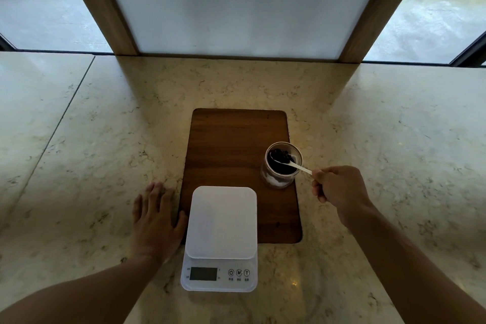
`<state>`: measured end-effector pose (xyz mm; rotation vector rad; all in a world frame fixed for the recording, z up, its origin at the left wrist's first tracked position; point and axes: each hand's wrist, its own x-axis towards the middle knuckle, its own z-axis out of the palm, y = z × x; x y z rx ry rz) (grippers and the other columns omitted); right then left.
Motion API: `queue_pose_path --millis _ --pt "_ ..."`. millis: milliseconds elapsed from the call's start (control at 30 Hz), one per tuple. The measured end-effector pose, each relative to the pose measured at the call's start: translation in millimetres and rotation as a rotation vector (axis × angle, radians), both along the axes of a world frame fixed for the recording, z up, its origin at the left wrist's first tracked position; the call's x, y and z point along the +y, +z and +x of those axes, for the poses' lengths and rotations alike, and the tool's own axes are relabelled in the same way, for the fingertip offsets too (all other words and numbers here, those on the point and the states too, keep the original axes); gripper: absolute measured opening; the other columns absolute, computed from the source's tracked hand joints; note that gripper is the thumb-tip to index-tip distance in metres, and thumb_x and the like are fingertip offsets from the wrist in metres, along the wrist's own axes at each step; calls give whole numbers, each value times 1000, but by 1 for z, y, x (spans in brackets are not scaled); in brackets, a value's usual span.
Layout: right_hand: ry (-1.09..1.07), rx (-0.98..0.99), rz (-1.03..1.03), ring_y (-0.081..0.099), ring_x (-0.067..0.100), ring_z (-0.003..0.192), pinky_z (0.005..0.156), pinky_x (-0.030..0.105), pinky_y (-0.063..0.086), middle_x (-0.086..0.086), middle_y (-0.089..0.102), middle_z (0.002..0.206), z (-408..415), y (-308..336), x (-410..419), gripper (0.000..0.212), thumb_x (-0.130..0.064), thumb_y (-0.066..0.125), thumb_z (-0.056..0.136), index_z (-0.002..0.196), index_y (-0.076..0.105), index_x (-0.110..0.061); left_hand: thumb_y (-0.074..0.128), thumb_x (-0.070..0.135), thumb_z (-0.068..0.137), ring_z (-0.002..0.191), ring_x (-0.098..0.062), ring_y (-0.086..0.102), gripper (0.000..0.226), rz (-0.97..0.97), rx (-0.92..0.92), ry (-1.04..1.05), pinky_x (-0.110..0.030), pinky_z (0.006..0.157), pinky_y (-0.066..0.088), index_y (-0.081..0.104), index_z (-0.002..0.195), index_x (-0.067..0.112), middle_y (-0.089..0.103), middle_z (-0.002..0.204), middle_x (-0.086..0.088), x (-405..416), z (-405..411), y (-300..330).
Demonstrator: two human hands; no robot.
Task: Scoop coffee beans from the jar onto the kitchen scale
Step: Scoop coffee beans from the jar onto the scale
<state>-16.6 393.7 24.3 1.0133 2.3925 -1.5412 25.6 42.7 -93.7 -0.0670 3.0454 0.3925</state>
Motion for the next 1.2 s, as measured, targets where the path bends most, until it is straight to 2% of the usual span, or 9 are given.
queue_pose_path --millis 167,433,533,633,833,1000,1133,1200 --pt "12 31 4 61 21 49 50 32 50 14 70 60 3 3 2 21 -10 66 93 74 74 -5 23 55 82 150 -30 9 78 -5 -5 -6 -49 122 4 39 144 10 27 158 -17 1 0 2" --pt "95 86 3 60 20 48 49 30 47 14 69 59 13 15 -12 27 -13 64 96 71 74 -7 22 55 83 150 -31 9 78 -13 -11 -1 -50 122 6 38 144 10 26 158 -17 0 1 2" --pt "137 97 -25 57 12 40 44 24 44 6 66 50 22 16 -21 29 -12 63 96 68 72 -6 23 55 83 150 -31 10 77 -11 -9 4 -50 122 6 39 143 10 27 158 -17 1 0 2" --pt "191 72 -7 56 8 37 43 22 44 1 64 48 36 9 -37 29 -15 63 96 69 70 -7 24 54 83 150 -31 10 76 -4 -5 5 -50 122 6 39 143 11 27 158 -17 0 1 1" --pt "225 -36 -83 59 14 46 49 27 48 7 69 57 77 -26 -70 28 -15 63 96 70 74 -11 27 53 85 150 -31 10 71 -19 1 -3 -51 122 8 37 143 13 26 158 -16 -2 1 -4" --pt "271 -70 -102 50 12 43 50 27 44 2 61 47 97 -46 -85 34 -12 61 96 65 72 -5 30 53 86 150 -31 11 67 -20 -5 3 -51 121 7 35 143 17 26 157 -15 -5 0 -10" --pt "284 -38 -79 48 2 39 42 15 40 0 63 48 101 -51 -90 31 -13 61 97 68 73 -14 30 53 87 150 -30 8 66 -19 -9 6 -51 122 6 33 143 18 25 158 -14 -5 0 -11" --pt "276 -21 -73 48 2 38 42 14 39 -1 62 49 101 -53 -91 28 -13 61 96 71 72 -15 30 52 87 150 -30 9 66 -20 -2 4 -51 122 7 33 143 17 25 158 -14 -5 0 -10"
